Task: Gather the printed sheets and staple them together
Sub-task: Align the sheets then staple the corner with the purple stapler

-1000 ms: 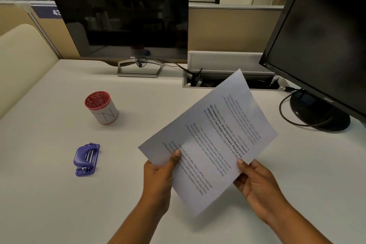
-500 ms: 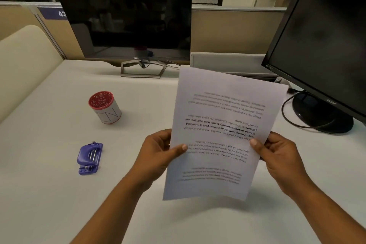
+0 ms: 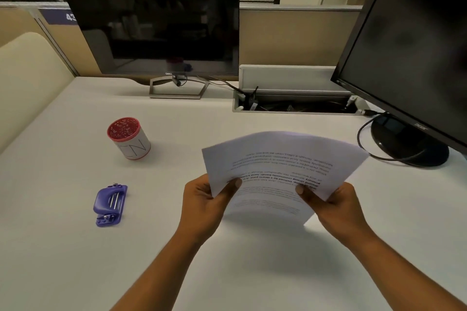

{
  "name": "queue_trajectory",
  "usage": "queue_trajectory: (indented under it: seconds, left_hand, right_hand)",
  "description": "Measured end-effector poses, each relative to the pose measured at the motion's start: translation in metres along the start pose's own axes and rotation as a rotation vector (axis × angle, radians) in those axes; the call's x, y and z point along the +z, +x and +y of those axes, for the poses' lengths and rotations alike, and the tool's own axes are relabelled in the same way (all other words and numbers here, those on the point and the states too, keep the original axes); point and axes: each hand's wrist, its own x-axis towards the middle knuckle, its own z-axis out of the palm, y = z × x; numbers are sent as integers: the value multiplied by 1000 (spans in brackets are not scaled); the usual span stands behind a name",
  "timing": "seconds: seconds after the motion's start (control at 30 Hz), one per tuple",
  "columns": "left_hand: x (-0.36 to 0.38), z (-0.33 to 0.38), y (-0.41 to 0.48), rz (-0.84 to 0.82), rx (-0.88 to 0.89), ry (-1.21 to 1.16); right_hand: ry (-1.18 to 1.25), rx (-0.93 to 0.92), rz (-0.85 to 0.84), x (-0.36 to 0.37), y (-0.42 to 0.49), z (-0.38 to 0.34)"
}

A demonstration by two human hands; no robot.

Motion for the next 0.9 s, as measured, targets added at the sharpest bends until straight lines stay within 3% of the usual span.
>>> queue_trajectory:
  seconds: [0.23, 0.47, 0.7, 0.9]
  left_hand:
    - [-5, 9, 1, -5, 102, 17]
    - [-1, -1, 1, -24, 17, 37]
    - [-8, 18, 3, 1, 213, 81]
    - [-2, 3, -1, -22, 57, 39]
  right_hand:
    - [-22, -110, 1, -3, 2, -16]
    - [-73, -55, -31, 6, 2, -2]
    - [-110, -172, 3, 0, 4, -20]
    - [-94, -43, -37, 4, 2, -4]
